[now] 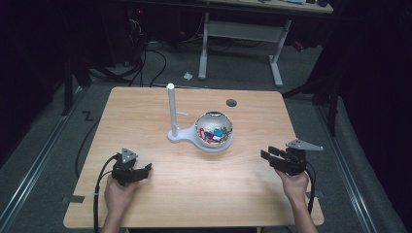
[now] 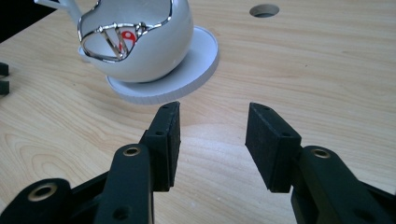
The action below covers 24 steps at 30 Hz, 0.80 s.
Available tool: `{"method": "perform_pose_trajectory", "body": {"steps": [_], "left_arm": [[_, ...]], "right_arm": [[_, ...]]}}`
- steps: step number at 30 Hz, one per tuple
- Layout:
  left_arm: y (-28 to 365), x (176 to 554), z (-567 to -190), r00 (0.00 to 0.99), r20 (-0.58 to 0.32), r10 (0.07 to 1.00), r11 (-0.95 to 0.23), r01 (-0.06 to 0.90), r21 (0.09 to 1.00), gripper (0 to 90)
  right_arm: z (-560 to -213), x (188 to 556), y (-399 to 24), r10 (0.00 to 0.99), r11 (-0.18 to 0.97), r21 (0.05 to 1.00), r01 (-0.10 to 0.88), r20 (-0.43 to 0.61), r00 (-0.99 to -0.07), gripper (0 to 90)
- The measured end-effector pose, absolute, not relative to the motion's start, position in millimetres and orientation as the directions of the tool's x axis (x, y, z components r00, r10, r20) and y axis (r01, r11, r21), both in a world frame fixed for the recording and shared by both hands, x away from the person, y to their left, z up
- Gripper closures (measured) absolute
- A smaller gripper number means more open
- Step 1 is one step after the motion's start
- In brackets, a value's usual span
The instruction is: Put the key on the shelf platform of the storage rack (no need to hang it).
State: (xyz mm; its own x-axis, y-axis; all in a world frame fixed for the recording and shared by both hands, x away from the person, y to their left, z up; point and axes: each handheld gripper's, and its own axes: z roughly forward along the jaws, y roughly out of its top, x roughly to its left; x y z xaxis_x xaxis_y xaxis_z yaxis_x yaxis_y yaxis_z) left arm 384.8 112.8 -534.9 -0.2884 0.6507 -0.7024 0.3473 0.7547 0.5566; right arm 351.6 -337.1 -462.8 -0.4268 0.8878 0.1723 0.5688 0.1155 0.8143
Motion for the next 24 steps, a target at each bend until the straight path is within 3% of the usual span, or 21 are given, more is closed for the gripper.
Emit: {"method": "perform_pose_trajectory", "body": {"steps": [14,24], "left_arm": [[112.8,384.9,-535.0,-0.287,-0.702,0.652,0.754,0.346,0.558,29.5],[112.9,384.9,-535.0,-0.287,-0.702,0.652,0.754,0.346,0.558,29.5]], "right_arm": [[-499.0,356.4,-325.1,0.897,0.139,0.777,0.614,0.163,-0.410,52.4],[-518.5,360.1,-317.8,0.921,0.198,0.751,0.630,0.078,-0.382,47.9]]}}
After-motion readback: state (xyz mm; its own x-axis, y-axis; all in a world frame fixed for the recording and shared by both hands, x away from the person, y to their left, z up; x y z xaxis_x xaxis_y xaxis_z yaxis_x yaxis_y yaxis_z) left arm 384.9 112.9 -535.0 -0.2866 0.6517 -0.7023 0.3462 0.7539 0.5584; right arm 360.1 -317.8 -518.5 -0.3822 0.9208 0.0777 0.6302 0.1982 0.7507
